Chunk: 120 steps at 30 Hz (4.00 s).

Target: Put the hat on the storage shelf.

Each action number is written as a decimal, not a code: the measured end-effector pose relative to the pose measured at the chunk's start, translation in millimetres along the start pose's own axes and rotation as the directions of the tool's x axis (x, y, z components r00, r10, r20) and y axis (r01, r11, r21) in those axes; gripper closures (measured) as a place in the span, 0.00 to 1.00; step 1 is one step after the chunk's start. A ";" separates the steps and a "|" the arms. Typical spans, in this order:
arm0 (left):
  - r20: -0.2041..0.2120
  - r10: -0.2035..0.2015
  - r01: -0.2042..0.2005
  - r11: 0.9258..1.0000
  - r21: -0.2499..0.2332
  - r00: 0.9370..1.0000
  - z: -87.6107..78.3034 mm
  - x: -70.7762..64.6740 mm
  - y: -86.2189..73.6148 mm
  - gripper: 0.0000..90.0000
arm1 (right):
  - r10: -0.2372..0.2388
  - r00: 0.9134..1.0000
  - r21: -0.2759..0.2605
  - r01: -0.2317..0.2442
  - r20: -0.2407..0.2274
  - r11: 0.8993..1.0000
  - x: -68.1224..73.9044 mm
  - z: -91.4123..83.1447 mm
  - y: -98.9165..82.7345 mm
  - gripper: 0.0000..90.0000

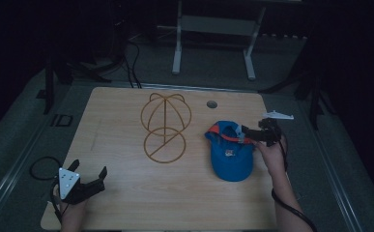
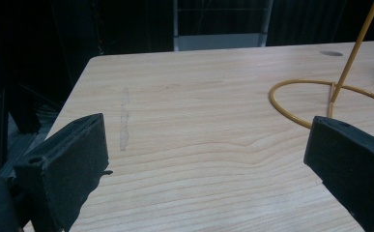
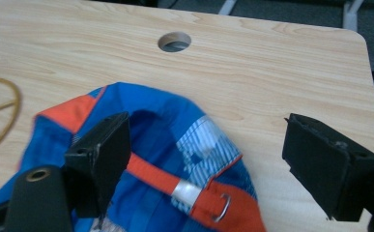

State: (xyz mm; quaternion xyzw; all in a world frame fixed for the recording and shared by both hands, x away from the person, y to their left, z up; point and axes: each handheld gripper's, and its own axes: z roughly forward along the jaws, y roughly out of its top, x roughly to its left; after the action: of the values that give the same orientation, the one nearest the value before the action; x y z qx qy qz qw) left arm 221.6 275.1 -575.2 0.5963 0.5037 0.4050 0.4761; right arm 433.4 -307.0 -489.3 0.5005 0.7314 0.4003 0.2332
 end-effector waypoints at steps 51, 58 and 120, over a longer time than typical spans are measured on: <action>0.008 -0.011 0.011 1.000 -0.001 1.000 0.8 0.6 0.5 0.03 | -0.218 0.975 0.235 0.203 0.039 0.950 22.8 62.1 -18.1 0.94; 0.025 0.002 -0.004 0.997 0.080 1.000 3.5 -6.4 4.1 0.03 | -0.175 0.984 0.139 0.168 0.043 0.976 22.9 27.6 -4.5 0.95; 0.607 0.222 -0.241 0.969 -0.051 0.763 38.5 -194.0 206.7 0.03 | -0.398 0.896 -0.307 0.329 -0.196 0.893 154.2 -147.8 26.1 0.95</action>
State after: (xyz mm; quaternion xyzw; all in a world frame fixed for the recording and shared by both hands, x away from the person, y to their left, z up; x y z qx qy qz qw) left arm 271.3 69.5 -382.6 0.7592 0.2527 0.2397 0.5498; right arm 277.7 -212.7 -374.4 0.2623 0.7757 0.5043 0.2741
